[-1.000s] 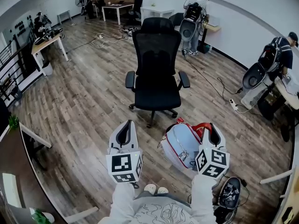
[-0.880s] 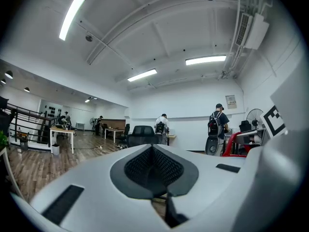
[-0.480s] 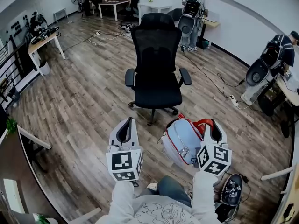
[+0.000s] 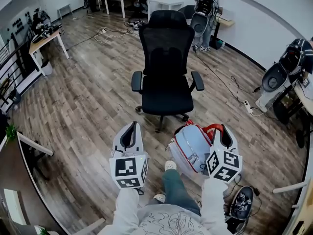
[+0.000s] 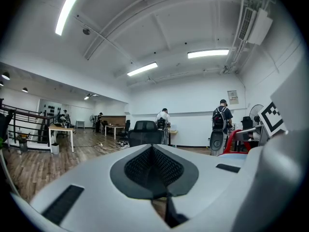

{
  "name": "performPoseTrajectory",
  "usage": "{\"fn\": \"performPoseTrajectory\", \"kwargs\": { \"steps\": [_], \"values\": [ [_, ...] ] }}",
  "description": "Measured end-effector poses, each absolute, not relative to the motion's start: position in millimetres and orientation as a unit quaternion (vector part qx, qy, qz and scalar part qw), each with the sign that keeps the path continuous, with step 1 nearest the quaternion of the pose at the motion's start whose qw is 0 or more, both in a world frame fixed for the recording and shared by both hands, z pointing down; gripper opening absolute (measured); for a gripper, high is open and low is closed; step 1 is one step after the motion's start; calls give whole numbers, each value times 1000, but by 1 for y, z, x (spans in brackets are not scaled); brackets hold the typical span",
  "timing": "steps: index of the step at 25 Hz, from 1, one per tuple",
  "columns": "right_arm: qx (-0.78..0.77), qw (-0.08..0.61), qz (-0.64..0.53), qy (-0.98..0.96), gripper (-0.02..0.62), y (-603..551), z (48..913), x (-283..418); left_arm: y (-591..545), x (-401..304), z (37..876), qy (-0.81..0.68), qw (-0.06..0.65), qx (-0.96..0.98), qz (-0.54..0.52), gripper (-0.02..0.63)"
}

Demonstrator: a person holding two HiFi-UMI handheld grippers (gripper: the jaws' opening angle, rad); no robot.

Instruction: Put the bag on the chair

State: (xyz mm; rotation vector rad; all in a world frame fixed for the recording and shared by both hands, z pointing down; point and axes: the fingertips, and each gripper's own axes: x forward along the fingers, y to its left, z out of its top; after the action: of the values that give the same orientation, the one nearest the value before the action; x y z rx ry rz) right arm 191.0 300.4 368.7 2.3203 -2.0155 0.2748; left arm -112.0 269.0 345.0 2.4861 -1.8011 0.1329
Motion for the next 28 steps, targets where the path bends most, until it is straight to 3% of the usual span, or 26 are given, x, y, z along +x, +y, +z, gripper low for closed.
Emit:
{"fn": "performPoseTrajectory", "kwargs": {
  "steps": [18, 28],
  "values": [
    [711, 22, 85, -698, 43, 72, 367, 249, 69, -50, 340, -632, 29, 773, 47, 6],
    [697, 32, 100, -710, 43, -16, 379, 249, 2, -59, 356, -657, 46, 750, 64, 6]
  ]
}}
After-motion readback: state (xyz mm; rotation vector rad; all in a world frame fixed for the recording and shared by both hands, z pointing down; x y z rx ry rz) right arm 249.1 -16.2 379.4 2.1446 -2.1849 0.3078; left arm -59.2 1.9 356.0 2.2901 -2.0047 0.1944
